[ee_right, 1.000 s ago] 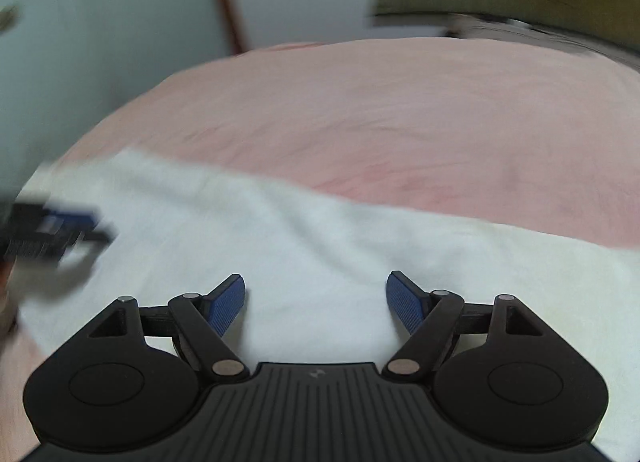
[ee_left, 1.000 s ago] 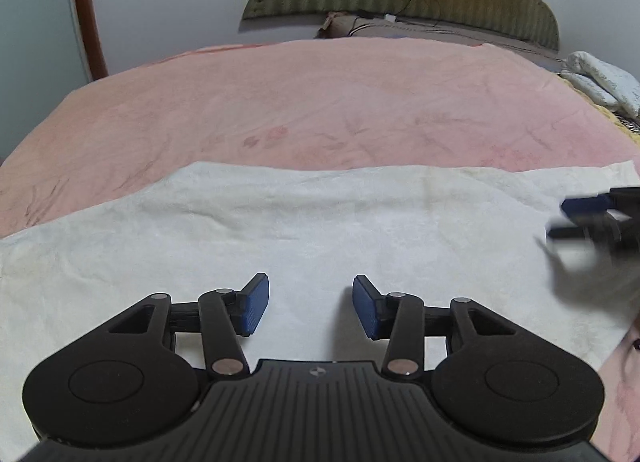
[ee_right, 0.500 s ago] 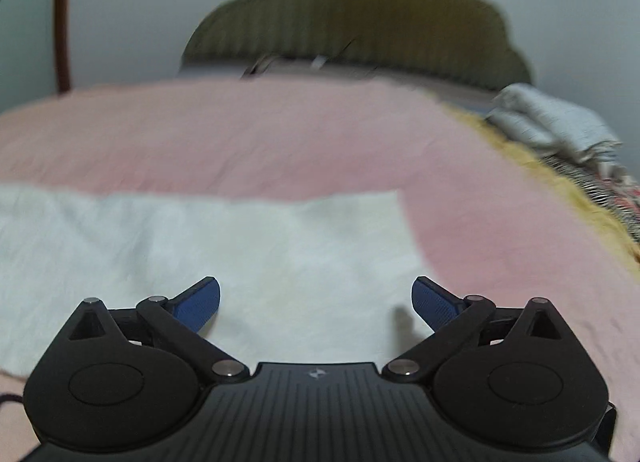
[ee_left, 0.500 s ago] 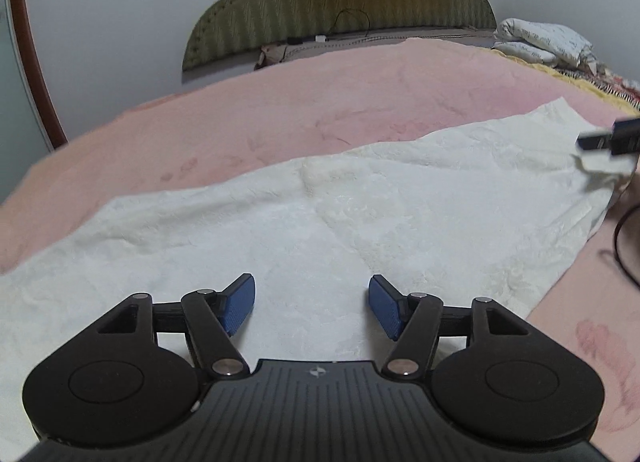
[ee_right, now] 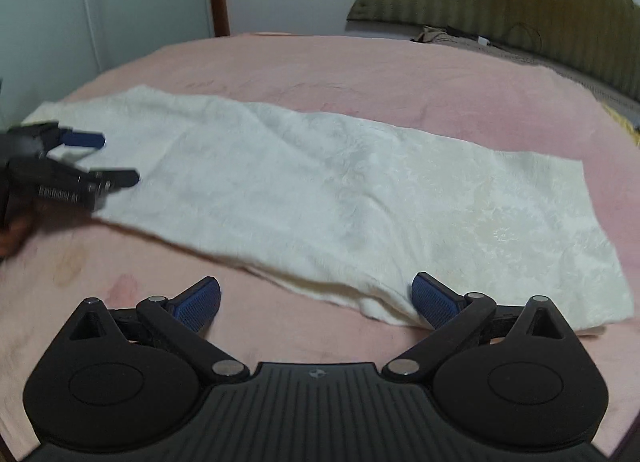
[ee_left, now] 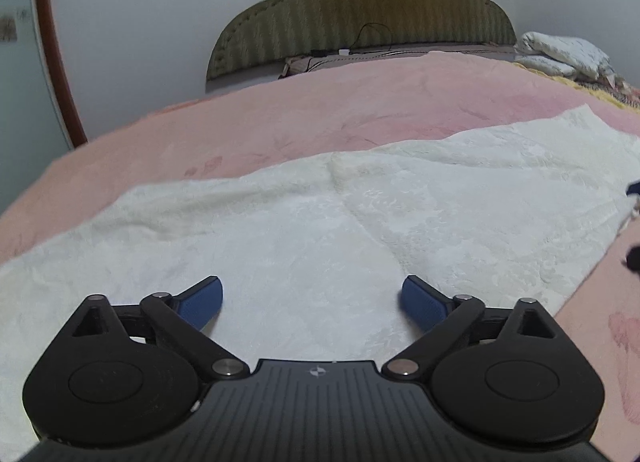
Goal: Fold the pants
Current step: 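Grasp the end of the folded pants with the right tool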
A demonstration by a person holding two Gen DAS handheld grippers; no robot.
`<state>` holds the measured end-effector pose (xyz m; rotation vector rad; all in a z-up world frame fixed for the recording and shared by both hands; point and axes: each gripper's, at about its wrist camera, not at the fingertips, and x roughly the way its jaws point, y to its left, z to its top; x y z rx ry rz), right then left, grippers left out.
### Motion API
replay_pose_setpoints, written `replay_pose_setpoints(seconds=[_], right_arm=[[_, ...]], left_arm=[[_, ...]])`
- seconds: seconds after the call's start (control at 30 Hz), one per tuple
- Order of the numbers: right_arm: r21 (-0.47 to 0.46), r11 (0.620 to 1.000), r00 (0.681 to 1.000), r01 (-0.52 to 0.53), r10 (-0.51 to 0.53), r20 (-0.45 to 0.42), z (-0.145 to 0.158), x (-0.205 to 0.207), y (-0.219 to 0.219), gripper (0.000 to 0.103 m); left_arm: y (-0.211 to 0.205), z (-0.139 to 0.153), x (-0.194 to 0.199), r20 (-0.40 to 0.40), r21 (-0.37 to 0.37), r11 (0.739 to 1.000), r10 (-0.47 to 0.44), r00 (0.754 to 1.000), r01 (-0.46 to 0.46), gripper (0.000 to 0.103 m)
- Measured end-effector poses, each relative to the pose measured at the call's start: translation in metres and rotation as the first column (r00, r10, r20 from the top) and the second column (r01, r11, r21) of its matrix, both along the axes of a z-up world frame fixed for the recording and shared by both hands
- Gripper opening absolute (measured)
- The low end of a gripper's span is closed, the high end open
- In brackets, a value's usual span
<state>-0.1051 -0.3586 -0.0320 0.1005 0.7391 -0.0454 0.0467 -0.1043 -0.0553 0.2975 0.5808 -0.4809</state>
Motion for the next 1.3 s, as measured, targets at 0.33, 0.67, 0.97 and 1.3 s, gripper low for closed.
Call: replay_pose_setpoints(seconds=[0.33,0.67,0.97,1.3], right_arm=[[0.358,0.928,0.982,0.101,-0.151,0.115,0.0,-0.004,-0.037,0.103],[0.494,0.787,0.88,0.369,-0.467,0.086,0.001,-0.07,-0.074,0.103],[0.612,0.7,0.825,0.367,-0.549,0.133,-0.021,-0.065,-0.1,0.102],[0.62,0.574,0.649,0.535,-0.749,0.134,-0.039,-0.027,-0.153,0.05]], left_arm=[[0.006,-0.001,0.004,-0.028,-0.031,0.999,0.009,1.0,-0.01,0.101],[0.004,-0.001,0.003,-0.03,-0.028,1.0,0.013,0.999,-0.014,0.102],[0.003,-0.002,0.002,-0.027,-0.024,1.0,0.017,0.999,-0.018,0.103],[0.005,-0.002,0.004,-0.038,-0.034,0.999,0.019,0.999,-0.02,0.103]])
